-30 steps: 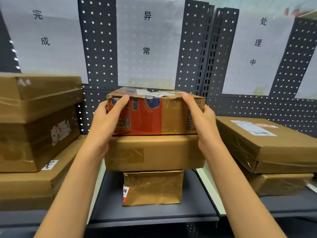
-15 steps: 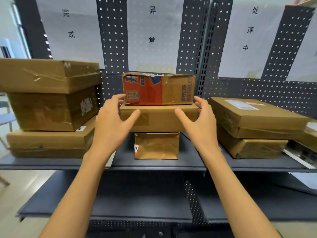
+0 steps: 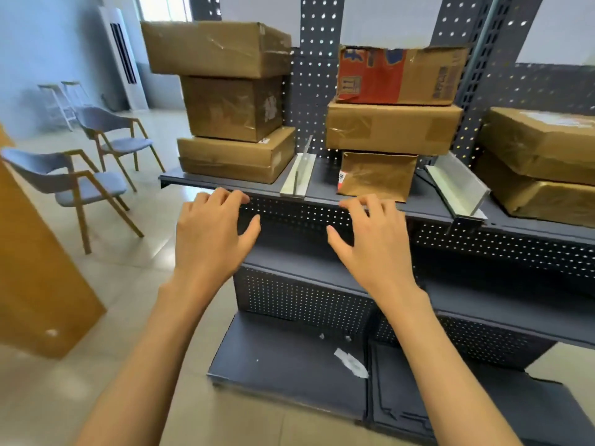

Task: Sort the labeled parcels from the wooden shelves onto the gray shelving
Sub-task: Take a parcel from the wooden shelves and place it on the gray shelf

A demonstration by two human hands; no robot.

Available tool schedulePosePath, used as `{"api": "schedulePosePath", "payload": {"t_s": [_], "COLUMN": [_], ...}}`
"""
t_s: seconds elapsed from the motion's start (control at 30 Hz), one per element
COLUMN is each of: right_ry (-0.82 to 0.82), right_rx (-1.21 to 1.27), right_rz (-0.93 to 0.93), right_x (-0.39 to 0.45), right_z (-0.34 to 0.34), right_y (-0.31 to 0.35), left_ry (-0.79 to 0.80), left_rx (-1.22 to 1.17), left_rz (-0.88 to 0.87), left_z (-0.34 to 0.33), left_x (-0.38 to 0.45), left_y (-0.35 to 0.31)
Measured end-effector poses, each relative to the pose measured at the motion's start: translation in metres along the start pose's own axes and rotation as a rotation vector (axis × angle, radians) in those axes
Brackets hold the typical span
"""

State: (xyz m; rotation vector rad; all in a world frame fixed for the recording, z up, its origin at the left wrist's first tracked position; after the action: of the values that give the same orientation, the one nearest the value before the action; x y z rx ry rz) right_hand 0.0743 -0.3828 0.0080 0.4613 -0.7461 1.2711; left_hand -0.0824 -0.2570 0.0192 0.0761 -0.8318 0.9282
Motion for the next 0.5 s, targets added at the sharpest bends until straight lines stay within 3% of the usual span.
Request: {"api": "schedulePosePath", "payload": {"t_s": [0.3, 0.5], "right_ry": [-0.014, -0.044], "right_rx": [0.190, 0.351], "right_rz": [0.160, 0.300], "right_x": [0.047, 0.110], "right_z": [-0.013, -0.044], "right_y": [0.137, 0.285], "left_ry": [-0.070, -0.164], "left_rx": [0.092, 0.238], "left_rz": [0.202, 0.337], "left_z": [0.073, 0.141], "left_x": [-0.013, -0.023], "left_y": [0.133, 0.277]}}
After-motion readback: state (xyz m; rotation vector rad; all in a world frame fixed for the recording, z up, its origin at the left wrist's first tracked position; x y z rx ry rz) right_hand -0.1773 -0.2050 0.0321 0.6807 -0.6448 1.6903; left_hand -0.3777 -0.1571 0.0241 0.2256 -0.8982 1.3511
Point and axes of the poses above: each hand's wrist, its own x-axis towards the middle knuckle, its own z-axis out of the back of the hand, y = z × x, the point moved 8 cm from there along x, towards the middle knuckle, and after that the axes turned 14 degrees about z, right-handed, at the moved point
